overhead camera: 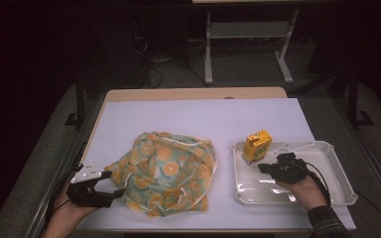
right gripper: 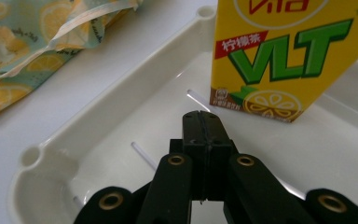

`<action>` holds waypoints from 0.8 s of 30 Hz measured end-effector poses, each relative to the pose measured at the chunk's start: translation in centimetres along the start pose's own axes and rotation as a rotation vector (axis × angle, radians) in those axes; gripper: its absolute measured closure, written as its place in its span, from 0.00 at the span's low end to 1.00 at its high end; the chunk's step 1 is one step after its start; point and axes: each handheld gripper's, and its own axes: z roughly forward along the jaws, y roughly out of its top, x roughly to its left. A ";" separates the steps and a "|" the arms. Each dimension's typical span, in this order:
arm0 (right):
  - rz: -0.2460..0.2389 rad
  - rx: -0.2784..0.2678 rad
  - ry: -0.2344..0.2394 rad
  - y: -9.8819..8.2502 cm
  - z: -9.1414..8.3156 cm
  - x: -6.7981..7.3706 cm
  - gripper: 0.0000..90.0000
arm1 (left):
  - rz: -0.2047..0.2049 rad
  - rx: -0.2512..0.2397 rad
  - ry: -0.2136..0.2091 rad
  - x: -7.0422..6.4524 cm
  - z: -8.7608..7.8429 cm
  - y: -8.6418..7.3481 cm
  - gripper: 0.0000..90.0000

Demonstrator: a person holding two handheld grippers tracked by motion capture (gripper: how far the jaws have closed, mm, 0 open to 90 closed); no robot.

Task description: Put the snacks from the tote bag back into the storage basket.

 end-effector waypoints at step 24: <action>0.006 0.023 -0.027 2.3 2.7 -0.8 1.00 | -0.037 -0.009 0.023 0.7 -1.5 -1.6 0.22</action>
